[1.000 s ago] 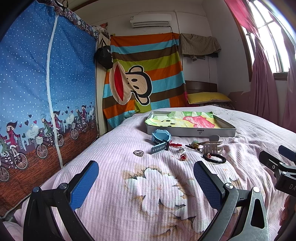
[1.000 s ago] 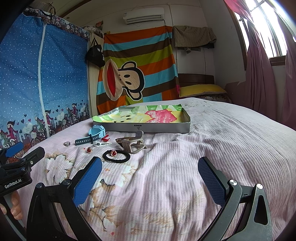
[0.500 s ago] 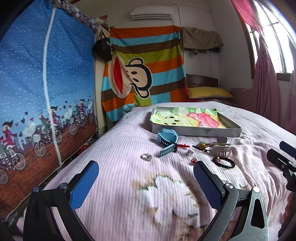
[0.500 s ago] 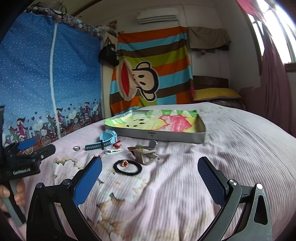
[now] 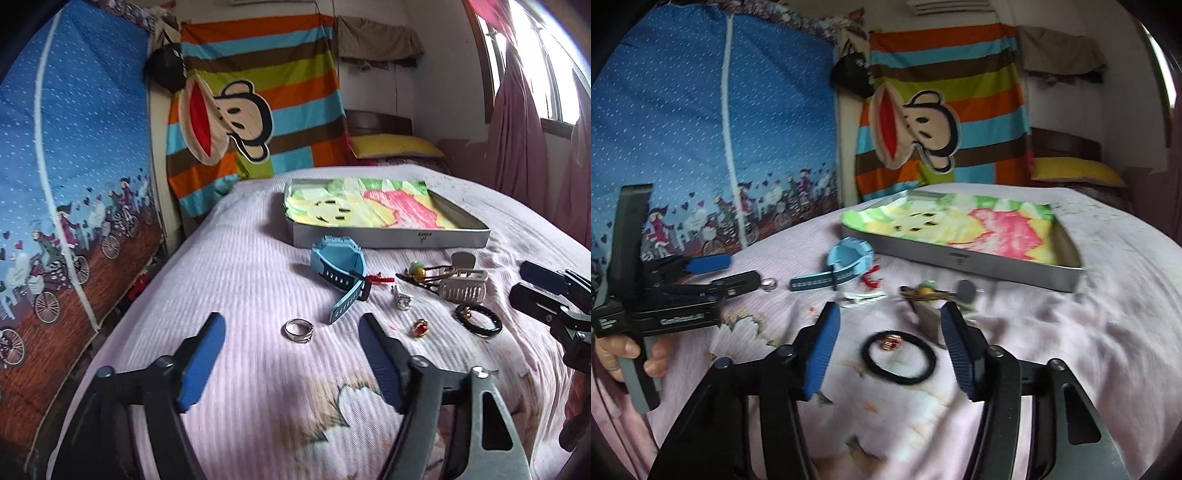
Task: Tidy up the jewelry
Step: 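Grasp the silver ring with the left tool while the right tool grasps the red gem ring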
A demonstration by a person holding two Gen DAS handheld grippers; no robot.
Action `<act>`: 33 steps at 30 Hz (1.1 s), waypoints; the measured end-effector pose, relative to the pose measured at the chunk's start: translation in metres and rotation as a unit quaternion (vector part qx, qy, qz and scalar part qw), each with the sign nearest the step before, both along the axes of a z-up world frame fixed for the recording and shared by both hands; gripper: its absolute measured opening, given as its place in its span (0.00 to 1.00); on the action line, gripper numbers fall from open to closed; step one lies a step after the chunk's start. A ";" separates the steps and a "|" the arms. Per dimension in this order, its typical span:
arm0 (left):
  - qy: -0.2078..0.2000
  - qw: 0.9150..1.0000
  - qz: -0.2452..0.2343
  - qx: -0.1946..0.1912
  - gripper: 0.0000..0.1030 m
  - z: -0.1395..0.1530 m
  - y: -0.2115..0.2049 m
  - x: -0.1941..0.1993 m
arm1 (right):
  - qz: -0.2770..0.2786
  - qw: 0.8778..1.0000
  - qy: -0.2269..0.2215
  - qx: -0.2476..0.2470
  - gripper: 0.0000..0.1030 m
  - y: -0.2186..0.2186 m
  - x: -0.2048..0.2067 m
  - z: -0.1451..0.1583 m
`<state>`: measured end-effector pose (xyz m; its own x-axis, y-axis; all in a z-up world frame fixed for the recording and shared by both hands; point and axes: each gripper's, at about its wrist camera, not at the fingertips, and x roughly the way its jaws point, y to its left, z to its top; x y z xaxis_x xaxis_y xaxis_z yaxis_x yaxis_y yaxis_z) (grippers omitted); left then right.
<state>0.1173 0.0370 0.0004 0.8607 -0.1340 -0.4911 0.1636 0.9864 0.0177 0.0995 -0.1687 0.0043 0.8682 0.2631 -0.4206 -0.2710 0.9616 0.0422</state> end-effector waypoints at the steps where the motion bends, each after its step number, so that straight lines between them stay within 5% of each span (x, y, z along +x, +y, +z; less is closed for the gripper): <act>1: 0.006 1.000 -0.004 -0.002 0.62 -0.002 0.001 0.004 | 0.005 1.000 0.004 0.000 0.43 0.003 0.002 -0.002; 3: 0.021 1.000 -0.013 -0.007 0.55 -0.007 0.003 0.012 | 0.025 1.000 0.019 -0.003 0.35 0.017 0.013 -0.008; 17: 0.067 0.995 -0.071 -0.026 0.20 -0.019 0.010 0.035 | 0.071 0.993 0.086 -0.027 0.21 0.057 0.045 -0.038; 26: 0.066 0.996 -0.066 -0.014 0.19 -0.024 0.004 0.031 | 0.064 0.994 0.087 -0.008 0.12 0.053 0.044 -0.042; 33: 0.018 0.998 -0.055 -0.023 0.19 -0.010 0.000 0.011 | 0.063 0.997 0.051 0.012 0.11 0.044 0.032 -0.027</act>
<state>0.1286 0.0374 -0.0091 0.8218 -0.2491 -0.5125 0.2699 0.9622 -0.0348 0.1315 -0.1247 -0.0224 0.7805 0.3785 -0.4975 -0.3824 0.9187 0.0990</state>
